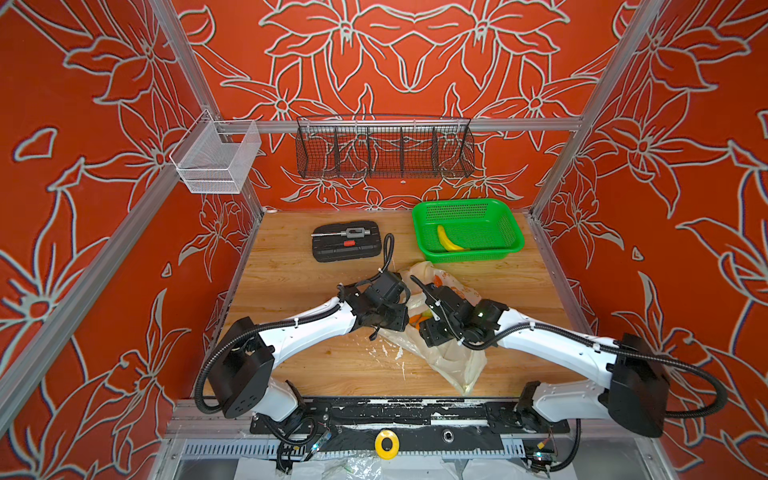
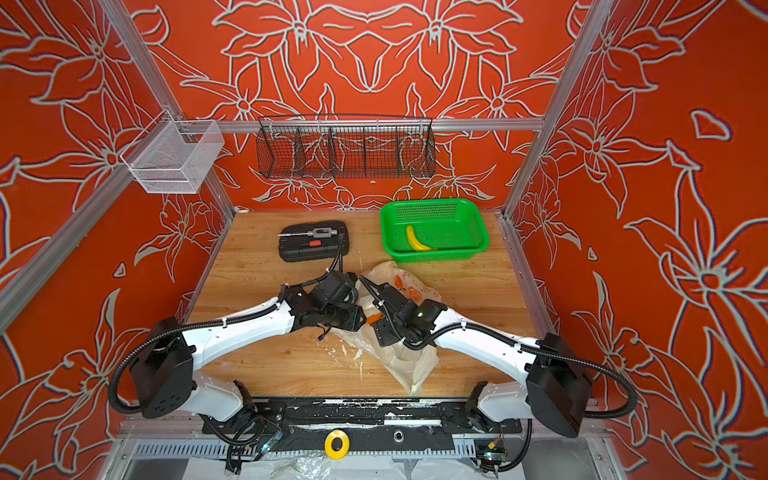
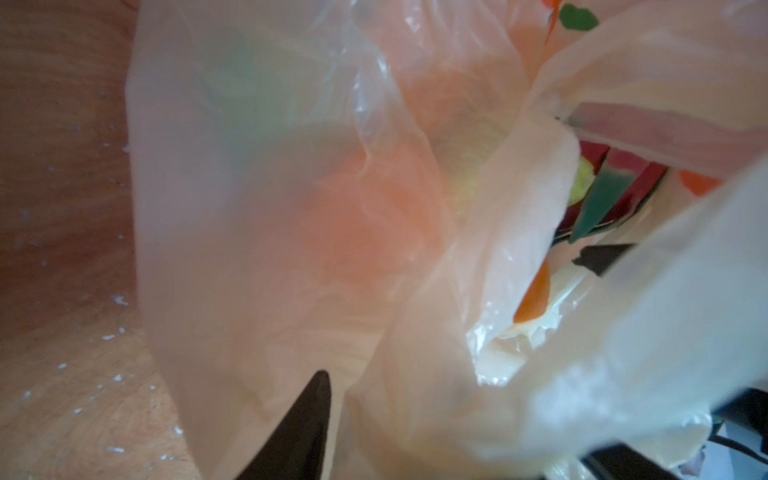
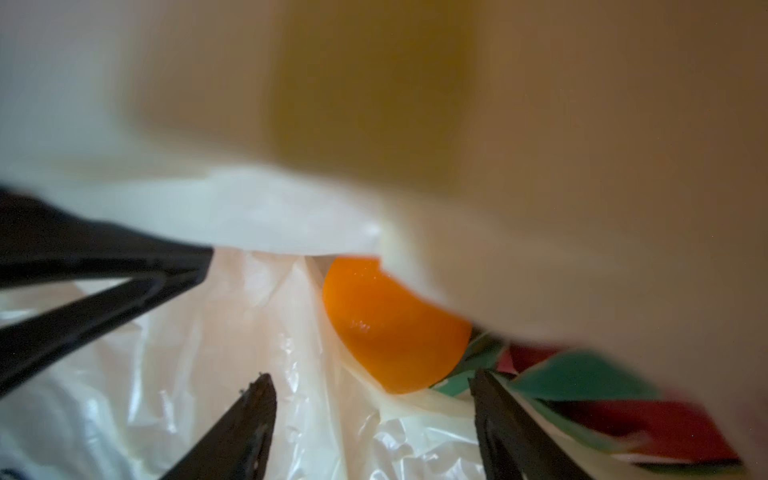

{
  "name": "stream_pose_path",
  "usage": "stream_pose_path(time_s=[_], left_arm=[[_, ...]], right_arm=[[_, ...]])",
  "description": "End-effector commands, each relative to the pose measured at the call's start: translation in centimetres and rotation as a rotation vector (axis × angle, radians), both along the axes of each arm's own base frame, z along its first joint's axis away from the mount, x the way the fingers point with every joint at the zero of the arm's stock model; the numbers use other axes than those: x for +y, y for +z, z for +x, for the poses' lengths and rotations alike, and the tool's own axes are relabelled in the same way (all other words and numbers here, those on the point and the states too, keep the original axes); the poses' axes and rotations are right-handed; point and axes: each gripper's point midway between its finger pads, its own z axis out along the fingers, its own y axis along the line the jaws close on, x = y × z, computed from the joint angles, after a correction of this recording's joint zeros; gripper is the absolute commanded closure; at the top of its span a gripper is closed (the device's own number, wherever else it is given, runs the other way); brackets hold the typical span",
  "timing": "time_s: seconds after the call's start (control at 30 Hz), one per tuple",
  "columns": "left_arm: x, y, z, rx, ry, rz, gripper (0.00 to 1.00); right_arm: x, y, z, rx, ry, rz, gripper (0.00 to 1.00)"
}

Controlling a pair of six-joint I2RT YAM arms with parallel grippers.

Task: Untie the knot of the plastic bag and take out the fruit
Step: 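Grasp an orange inside the bag with the right gripper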

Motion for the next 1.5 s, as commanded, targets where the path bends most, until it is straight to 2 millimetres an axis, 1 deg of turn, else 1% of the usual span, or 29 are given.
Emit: stream_pose_path(time_s=[0.0,0.07,0.13,0.2,0.3,0.43,0.6,0.73,0.8,0.9,1.07,1.17,1.3,1.4,1.47], left_arm=[[0.1,1.6,0.5,-0.034,0.011,-0.027,0.72],[0.3,1.8,0.6,-0.037,0.018,-0.027,0.84],[0.4,1.9,0.7,-0.039,0.022,-0.03,0.94],[0.4,2.0,0.8,-0.04,0.026,-0.038,1.0],[0.5,2.3,0.9,-0.044,0.031,-0.048,1.0],[0.5,2.7,0.9,-0.051,0.029,-0.059,1.0],[0.4,2.5,0.7,-0.043,0.024,-0.06,1.0],[0.3,2.6,0.7,-0.043,0.021,-0.062,1.0],[0.5,2.6,0.8,-0.044,0.024,-0.06,1.0],[0.4,2.7,0.8,-0.048,0.023,-0.062,1.0],[0.3,2.5,0.8,-0.043,0.02,-0.06,1.0],[0.4,2.6,0.8,-0.045,0.02,-0.059,1.0],[0.4,2.4,0.6,-0.042,0.021,-0.058,1.0],[0.4,2.5,0.7,-0.042,0.021,-0.062,1.0],[0.3,2.6,0.7,-0.043,0.021,-0.065,1.0]], right_arm=[[0.2,0.4,1.7,-0.043,-0.021,-0.018,0.19],[0.6,0.0,1.9,-0.026,-0.028,-0.002,0.18],[0.8,-0.4,2.0,-0.014,-0.041,0.004,0.18],[0.9,-0.7,2.2,-0.007,-0.055,0.003,0.18],[0.7,-1.2,2.4,-0.002,-0.11,0.006,0.17],[0.6,-1.9,2.6,0.027,-0.231,0.053,0.15],[0.3,-2.6,2.7,0.062,-0.369,0.092,0.13],[-1.5,-3.3,2.7,0.065,-0.507,0.054,0.15],[-1.9,-3.8,2.5,0.073,-0.554,0.056,0.16],[-2.0,-4.3,2.2,0.1,-0.614,0.075,0.17],[-1.3,-5.2,1.9,0.149,-0.647,0.092,0.19],[-1.4,-5.7,1.9,0.153,-0.656,0.091,0.24],[-1.3,-5.0,2.2,0.129,-0.643,0.119,0.31],[-1.6,-4.0,2.4,0.092,-0.637,0.129,0.35],[-1.9,-3.1,2.7,0.062,-0.636,0.146,0.36]])
